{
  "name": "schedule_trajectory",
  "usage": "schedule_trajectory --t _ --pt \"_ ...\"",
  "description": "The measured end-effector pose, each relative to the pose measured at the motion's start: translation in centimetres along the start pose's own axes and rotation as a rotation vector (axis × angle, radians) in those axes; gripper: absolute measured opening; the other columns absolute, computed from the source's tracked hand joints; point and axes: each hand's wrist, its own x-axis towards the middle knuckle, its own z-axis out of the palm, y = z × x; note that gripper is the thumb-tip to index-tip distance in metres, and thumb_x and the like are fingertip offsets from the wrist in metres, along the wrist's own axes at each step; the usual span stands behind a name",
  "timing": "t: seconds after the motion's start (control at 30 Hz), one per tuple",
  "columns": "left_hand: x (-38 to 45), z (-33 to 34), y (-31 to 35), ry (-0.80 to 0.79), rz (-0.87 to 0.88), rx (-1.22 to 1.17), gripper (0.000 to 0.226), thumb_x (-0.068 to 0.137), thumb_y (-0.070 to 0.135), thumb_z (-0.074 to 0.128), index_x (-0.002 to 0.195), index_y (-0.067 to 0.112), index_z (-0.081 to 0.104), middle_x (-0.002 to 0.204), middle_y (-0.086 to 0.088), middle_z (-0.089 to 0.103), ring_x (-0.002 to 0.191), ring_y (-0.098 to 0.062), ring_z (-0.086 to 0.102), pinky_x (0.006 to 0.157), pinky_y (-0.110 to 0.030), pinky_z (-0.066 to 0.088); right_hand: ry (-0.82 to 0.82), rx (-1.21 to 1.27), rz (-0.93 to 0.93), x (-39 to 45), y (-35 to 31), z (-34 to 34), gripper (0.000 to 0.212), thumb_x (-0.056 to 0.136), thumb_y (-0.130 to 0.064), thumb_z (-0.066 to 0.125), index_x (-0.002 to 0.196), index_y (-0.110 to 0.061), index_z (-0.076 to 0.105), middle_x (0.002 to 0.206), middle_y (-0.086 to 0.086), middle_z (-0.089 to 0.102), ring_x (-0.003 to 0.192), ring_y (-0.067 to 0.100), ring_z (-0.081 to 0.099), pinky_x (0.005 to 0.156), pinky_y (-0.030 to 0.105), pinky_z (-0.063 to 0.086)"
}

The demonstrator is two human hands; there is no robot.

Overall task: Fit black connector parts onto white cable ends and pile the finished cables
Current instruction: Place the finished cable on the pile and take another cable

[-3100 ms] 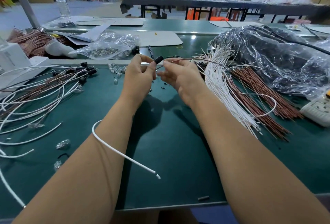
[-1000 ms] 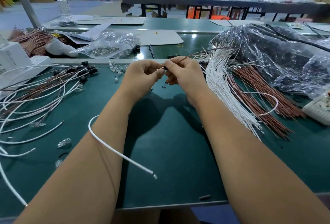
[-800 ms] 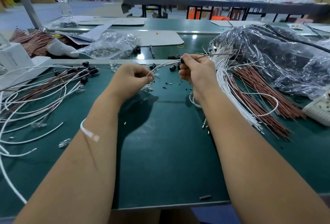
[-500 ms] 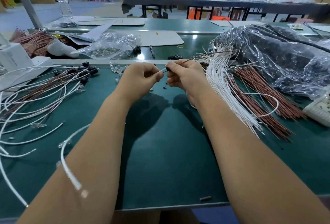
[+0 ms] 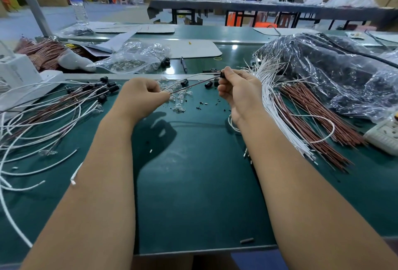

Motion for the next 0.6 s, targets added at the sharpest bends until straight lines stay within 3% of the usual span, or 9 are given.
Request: schedule_trajectory --t 0.1,0.17,0.23,0.3,0.4,0.6 --pt "-0.2 0.0 0.3 0.047 0.044 0.197 0.02 0.07 0.036 0.057 0.07 0.016 0.062 0.062 0.006 0.057 0.068 -0.018 0.053 0.072 -0.03 0.043 -0.012 -0.018 -0.002 0.0 0.1 -0.1 0.012 0.094 -0.011 0.061 0.083 -0.008 0.063 0.062 0.002 0.06 0.049 0.009 0.054 0.052 0.022 0.05" --pt "-0.3 0.3 0.9 0.06 0.126 0.245 0.017 0.078 0.034 0.061 0.093 0.027 0.067 0.08 0.01 0.065 0.088 -0.018 0.058 0.086 -0.033 0.042 -0.066 -0.065 0.006 0.0 0.2 0.1 0.009 0.094 -0.01 0.061 0.085 -0.008 0.064 0.064 0.004 0.061 0.049 0.009 0.056 0.053 0.022 0.051" --pt "-0.3 1.1 1.6 0.041 0.238 0.203 0.026 0.083 0.03 0.064 0.109 0.027 0.065 0.09 0.009 0.066 0.099 -0.019 0.054 0.089 -0.034 0.041 -0.158 -0.13 0.008 -0.3 0.5 0.6 0.007 0.093 -0.009 0.062 0.086 -0.008 0.064 0.065 0.004 0.061 0.049 0.01 0.056 0.053 0.022 0.051" --pt "-0.5 2.2 2.7 0.002 0.322 0.078 0.025 0.086 0.025 0.065 0.11 0.021 0.067 0.089 0.005 0.066 0.094 -0.018 0.057 0.083 -0.031 0.044 -0.243 -0.192 -0.007 -0.7 0.8 1.1 0.009 0.093 -0.007 0.061 0.084 -0.008 0.064 0.065 0.005 0.061 0.049 0.01 0.057 0.053 0.022 0.051" --pt "-0.7 3.6 3.4 -0.013 0.384 0.029 0.012 0.09 0.016 0.06 0.088 0.008 0.069 0.073 -0.006 0.066 0.072 -0.025 0.061 0.069 -0.037 0.05 -0.292 -0.263 -0.035 -0.8 1.0 1.4 0.011 0.093 -0.007 0.061 0.083 -0.01 0.064 0.065 0.007 0.063 0.05 0.011 0.058 0.053 0.022 0.051" --pt "-0.4 4.0 2.7 0.03 0.312 -0.057 0.021 0.093 0.012 0.055 0.075 0.015 0.066 0.066 0.002 0.065 0.061 -0.018 0.061 0.056 -0.026 0.049 -0.169 -0.121 0.089 -0.2 0.3 0.8 0.031 0.101 -0.028 0.048 0.08 -0.008 0.06 0.056 0.002 0.062 0.047 0.015 0.059 0.048 0.023 0.05"
